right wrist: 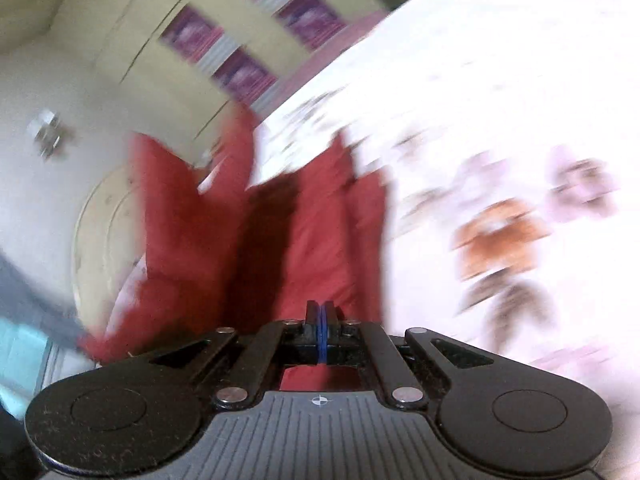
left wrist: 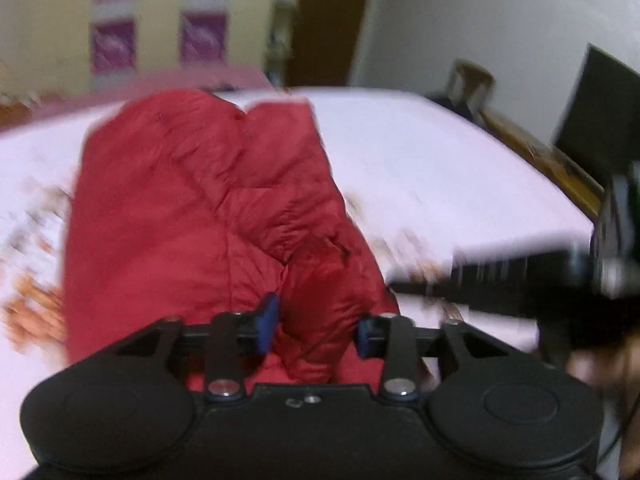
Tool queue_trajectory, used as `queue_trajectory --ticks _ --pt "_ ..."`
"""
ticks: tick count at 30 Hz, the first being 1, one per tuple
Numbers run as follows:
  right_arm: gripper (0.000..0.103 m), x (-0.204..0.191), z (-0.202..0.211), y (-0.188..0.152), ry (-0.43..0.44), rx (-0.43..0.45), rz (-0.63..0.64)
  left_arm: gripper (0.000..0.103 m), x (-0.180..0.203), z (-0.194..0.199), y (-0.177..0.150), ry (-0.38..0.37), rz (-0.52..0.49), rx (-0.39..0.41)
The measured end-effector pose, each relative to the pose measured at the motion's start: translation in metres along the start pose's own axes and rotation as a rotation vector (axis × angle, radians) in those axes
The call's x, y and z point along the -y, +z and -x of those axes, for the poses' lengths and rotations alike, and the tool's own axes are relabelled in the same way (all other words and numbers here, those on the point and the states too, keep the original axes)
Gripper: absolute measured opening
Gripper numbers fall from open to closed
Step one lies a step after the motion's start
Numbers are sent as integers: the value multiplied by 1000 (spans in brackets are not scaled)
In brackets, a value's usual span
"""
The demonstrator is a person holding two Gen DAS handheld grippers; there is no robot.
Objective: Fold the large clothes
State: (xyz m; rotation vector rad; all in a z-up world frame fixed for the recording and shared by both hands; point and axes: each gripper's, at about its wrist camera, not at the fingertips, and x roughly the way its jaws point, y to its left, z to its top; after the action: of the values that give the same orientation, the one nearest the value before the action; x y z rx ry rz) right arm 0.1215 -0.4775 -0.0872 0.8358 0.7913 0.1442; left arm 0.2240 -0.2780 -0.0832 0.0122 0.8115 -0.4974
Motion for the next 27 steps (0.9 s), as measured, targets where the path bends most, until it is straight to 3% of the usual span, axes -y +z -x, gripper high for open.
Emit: queue_trajectory --ticks 1,2,3,4,5,6,7,9,11,13,15,17,20,26,27 --pt "34 3 4 5 -16 14 -3 45 0 2 -2 -37 11 -3" --pt "83 3 10 9 -27 44 6 57 -2 8 -3 -74 28 -1" --pt "88 1 18 14 -7 95 30 74 -7 18 -2 -110 67 13" --pt "88 -3 23 19 39 112 59 81 -18 31 -1 -150 124 44" --pt "78 -10 24 25 73 105 82 80 -28 44 0 -181 174 88" --pt "60 -15 21 30 92 94 102 77 -41 57 1 -202 215 130" --pt "54 -21 18 35 114 82 126 72 -57 65 4 -208 253 165" --pt "53 -37 3 42 156 64 160 48 -81 73 9 -134 280 222" --pt "53 -44 -16 49 165 45 183 42 -113 68 15 -16 315 249" --pt "54 -54 -39 58 151 28 198 42 -152 55 15 14 417 244" --pt "54 -57 -61 64 116 -12 210 42 -182 38 14 3 493 199" --pt "54 -47 -74 69 111 -71 151 42 -190 27 8 3 498 168" --pt "74 -37 -75 62 71 -107 112 41 -193 12 -1 -33 490 123" --pt "73 -22 -99 58 99 -198 10 40 -193 -4 3 -89 473 84" --pt "65 -22 -100 56 110 -194 8 40 -194 -6 4 -97 463 77"
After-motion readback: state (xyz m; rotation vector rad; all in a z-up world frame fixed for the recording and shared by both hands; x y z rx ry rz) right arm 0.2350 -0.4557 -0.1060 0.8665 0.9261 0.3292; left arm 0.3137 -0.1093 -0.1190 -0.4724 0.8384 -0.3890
